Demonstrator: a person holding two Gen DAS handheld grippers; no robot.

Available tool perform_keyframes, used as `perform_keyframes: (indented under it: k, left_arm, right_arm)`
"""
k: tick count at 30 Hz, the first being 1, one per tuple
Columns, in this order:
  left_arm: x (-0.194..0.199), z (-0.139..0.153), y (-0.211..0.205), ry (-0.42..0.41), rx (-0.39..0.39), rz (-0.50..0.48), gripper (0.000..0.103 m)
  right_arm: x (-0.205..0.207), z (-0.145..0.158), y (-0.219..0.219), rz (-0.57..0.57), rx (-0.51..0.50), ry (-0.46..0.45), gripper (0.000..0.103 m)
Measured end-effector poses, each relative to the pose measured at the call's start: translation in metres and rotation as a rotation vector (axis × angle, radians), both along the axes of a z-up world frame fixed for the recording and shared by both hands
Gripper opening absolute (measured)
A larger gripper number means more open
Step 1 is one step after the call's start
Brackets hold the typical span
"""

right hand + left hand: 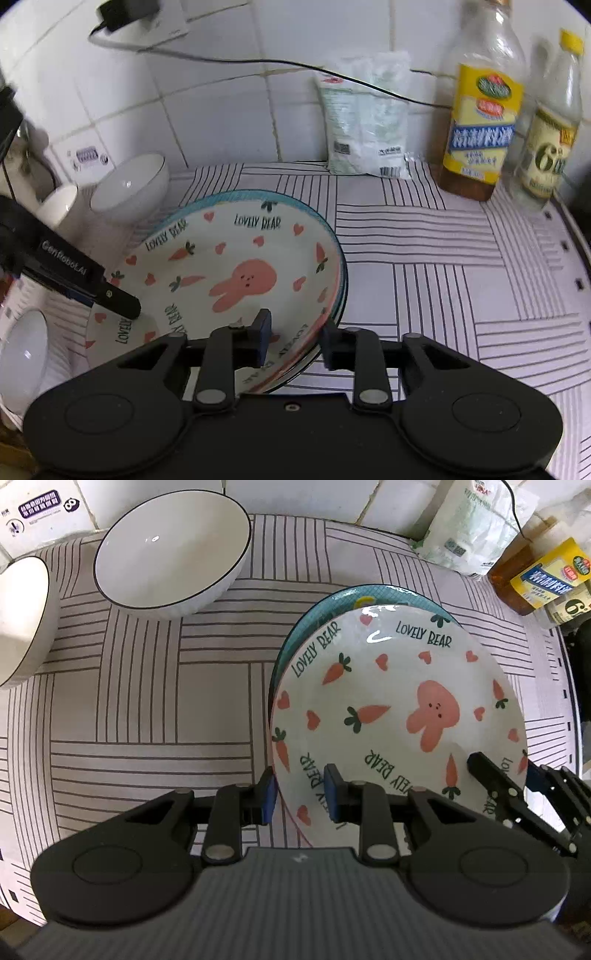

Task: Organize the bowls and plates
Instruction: 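Open the right gripper and release the bunny plate on the stack, then move the left tool toward the white bowl beside the plate stack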

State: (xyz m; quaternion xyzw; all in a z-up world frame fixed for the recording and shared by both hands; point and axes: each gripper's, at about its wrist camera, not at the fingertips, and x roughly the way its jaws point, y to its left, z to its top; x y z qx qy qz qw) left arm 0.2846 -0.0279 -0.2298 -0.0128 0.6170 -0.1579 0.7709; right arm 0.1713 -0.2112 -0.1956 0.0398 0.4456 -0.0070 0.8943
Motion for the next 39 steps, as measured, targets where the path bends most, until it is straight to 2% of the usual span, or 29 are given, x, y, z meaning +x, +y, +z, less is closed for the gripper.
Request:
perform_keyframes:
  k: [6, 12, 15, 27, 34, 39]
  left_arm:
    - [0.001, 0.001, -0.004, 0.0, 0.03, 0.027, 0.023]
    - [-0.008, 0.004, -0.005, -0.035, 0.057, 0.04, 0.018]
    - [-0.015, 0.011, -0.003, -0.044, 0.055, 0.036, 0.017]
    - [-0.08, 0.07, -0.007, -0.184, 0.12, -0.074, 0.019]
    - [-0.124, 0.092, -0.003, -0.226, 0.148, -0.122, 0.023]
    - [-0.153, 0.103, 0.009, -0.243, 0.16, -0.112, 0.036]
  right_arm:
    - [0.005, -0.007, 0.005, -0.053, -0.058, 0.007, 0.045]
    - [0.005, -0.012, 0.01, -0.037, -0.113, -0.023, 0.045]
    - [0.004, -0.009, 0.007, -0.039, -0.094, -0.03, 0.042]
    - [-0.027, 0.058, 0.005, 0.054, -0.069, -0.105, 0.043]
    - [-0.06, 0.09, 0.011, 0.089, -0.074, -0.136, 0.05]
    - [-0.082, 0.107, 0.015, 0.112, -0.061, -0.14, 0.059]
